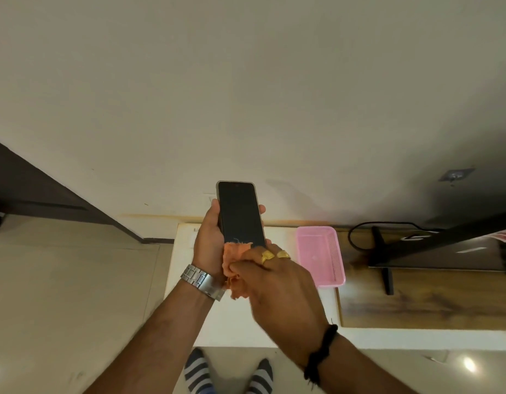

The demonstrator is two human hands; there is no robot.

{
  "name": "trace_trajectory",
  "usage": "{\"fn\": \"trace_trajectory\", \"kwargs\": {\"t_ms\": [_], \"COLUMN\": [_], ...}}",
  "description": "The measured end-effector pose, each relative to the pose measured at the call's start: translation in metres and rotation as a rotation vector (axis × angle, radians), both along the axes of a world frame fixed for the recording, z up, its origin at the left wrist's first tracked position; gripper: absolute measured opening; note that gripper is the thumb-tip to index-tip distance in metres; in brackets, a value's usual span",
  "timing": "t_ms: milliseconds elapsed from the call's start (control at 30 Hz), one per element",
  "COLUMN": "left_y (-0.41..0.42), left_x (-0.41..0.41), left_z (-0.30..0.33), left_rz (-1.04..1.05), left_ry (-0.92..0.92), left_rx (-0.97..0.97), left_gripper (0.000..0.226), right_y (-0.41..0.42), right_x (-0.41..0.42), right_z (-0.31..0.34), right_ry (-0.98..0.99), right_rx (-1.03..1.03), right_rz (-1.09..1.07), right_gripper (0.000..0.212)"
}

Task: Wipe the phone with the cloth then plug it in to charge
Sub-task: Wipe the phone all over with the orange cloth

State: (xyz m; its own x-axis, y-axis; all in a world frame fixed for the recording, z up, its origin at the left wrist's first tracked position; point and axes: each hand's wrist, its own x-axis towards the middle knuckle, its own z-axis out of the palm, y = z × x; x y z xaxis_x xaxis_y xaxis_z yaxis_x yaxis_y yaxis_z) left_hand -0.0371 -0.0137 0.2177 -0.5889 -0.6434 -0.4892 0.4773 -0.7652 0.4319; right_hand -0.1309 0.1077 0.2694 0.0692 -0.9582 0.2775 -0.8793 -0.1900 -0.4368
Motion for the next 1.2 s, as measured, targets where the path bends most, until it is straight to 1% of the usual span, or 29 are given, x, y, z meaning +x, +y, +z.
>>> {"fn": "trace_trajectory", "kwargs": {"t_ms": [33, 67, 133, 200, 233, 300, 367, 400, 433, 467, 533, 567, 600, 633, 667, 700, 733, 767, 800, 867, 933, 967, 1000, 1067, 1100, 1133, 1200], "left_y": [-0.002, -0.003, -0.004, 0.000, 0.003, 0.005, 0.002, 0.000, -0.002, -0.002, 0.001, 0.004, 0.006, 0.007, 0.007, 0.006, 0.006, 0.005, 0.006, 0.011, 0.018, 0.022, 0.024, 0.024, 0.022, 0.019, 0.017], "left_x": [0.003, 0.006, 0.006, 0.002, -0.001, -0.001, 0.005, 0.007, 0.008, 0.006, 0.001, -0.002, -0.002, -0.002, 0.000, 0.001, 0.003, 0.003, 0.002, -0.001, -0.003, -0.003, -0.003, -0.001, 0.000, 0.003, 0.006], "left_z": [-0.001, -0.001, -0.001, -0.001, -0.001, -0.001, 0.000, 0.000, 0.001, 0.002, 0.003, 0.003, 0.003, 0.003, 0.005, 0.006, 0.006, 0.007, 0.008, 0.008, 0.006, 0.005, 0.002, 0.002, 0.003, 0.004, 0.003], "left_rz": [0.007, 0.005, -0.001, -0.010, -0.017, -0.018, -0.017, -0.015, -0.015, -0.018, -0.026, -0.027, -0.025, -0.017, -0.008, -0.002, 0.000, -0.002, -0.013, -0.062, -0.090, -0.091, -0.093, -0.095, -0.081, -0.061, -0.064], "left_ry": [0.010, 0.023, 0.034, 0.016, 0.005, 0.004, 0.026, 0.035, 0.044, 0.049, 0.025, 0.003, -0.006, -0.005, 0.000, 0.007, 0.014, 0.020, 0.024, 0.023, 0.069, 0.085, 0.085, 0.073, 0.075, 0.069, 0.036], "left_rx": [-0.013, -0.020, -0.022, -0.009, 0.004, 0.016, 0.000, -0.004, -0.003, -0.001, 0.005, 0.011, 0.016, 0.015, 0.009, 0.006, 0.008, 0.019, 0.035, 0.064, 0.087, 0.095, 0.100, 0.113, 0.129, 0.146, 0.160], "left_gripper": [0.072, 0.073, 0.073, 0.073, 0.073, 0.073, 0.072, 0.072, 0.072, 0.072, 0.071, 0.071, 0.072, 0.072, 0.072, 0.073, 0.074, 0.075, 0.075, 0.075, 0.066, 0.059, 0.056, 0.053, 0.053, 0.057, 0.069], "right_y": [0.003, 0.004, 0.009, 0.009, 0.007, 0.006, 0.008, 0.009, 0.011, 0.011, 0.005, 0.001, -0.004, -0.007, -0.006, -0.002, 0.003, 0.008, 0.011, 0.004, -0.017, -0.034, -0.048, -0.056, -0.052, -0.046, -0.030], "right_x": [-0.008, -0.016, -0.022, -0.011, -0.003, 0.005, -0.013, -0.023, -0.028, -0.027, -0.010, 0.002, 0.008, 0.006, 0.000, -0.007, -0.014, -0.015, -0.014, -0.003, 0.003, 0.002, -0.002, -0.005, -0.003, 0.001, 0.003], "right_z": [0.001, -0.002, -0.004, -0.010, -0.011, -0.009, 0.001, 0.002, 0.005, 0.005, -0.002, -0.008, -0.014, -0.008, -0.006, 0.001, 0.002, 0.009, 0.010, 0.005, 0.004, 0.011, 0.012, 0.018, 0.019, 0.020, 0.018], "right_ry": [0.035, 0.081, 0.084, 0.013, -0.024, -0.022, -0.032, -0.059, -0.061, -0.058, -0.122, -0.104, -0.044, -0.021, -0.027, -0.034, -0.057, -0.095, -0.090, -0.080, -0.016, 0.021, 0.080, 0.116, 0.094, 0.057, -0.029], "right_rx": [0.066, 0.088, 0.096, 0.036, 0.056, 0.094, 0.172, 0.194, 0.205, 0.165, 0.032, 0.005, 0.007, 0.075, 0.196, 0.235, 0.229, 0.244, 0.201, 0.084, 0.038, 0.138, 0.182, 0.224, 0.236, 0.257, 0.398], "right_rz": [-0.024, -0.058, -0.097, -0.077, -0.058, -0.017, 0.011, -0.012, -0.030, -0.039, -0.030, -0.033, -0.039, -0.057, -0.037, -0.030, -0.034, -0.039, -0.045, -0.065, -0.098, -0.108, -0.146, -0.184, -0.168, -0.119, -0.036], "right_gripper": [0.050, 0.055, 0.058, 0.059, 0.057, 0.053, 0.050, 0.044, 0.034, 0.028, 0.035, 0.035, 0.032, 0.034, 0.040, 0.037, 0.028, 0.023, 0.020, 0.024, 0.006, 0.018, 0.018, 0.014, 0.014, 0.018, 0.034]}}
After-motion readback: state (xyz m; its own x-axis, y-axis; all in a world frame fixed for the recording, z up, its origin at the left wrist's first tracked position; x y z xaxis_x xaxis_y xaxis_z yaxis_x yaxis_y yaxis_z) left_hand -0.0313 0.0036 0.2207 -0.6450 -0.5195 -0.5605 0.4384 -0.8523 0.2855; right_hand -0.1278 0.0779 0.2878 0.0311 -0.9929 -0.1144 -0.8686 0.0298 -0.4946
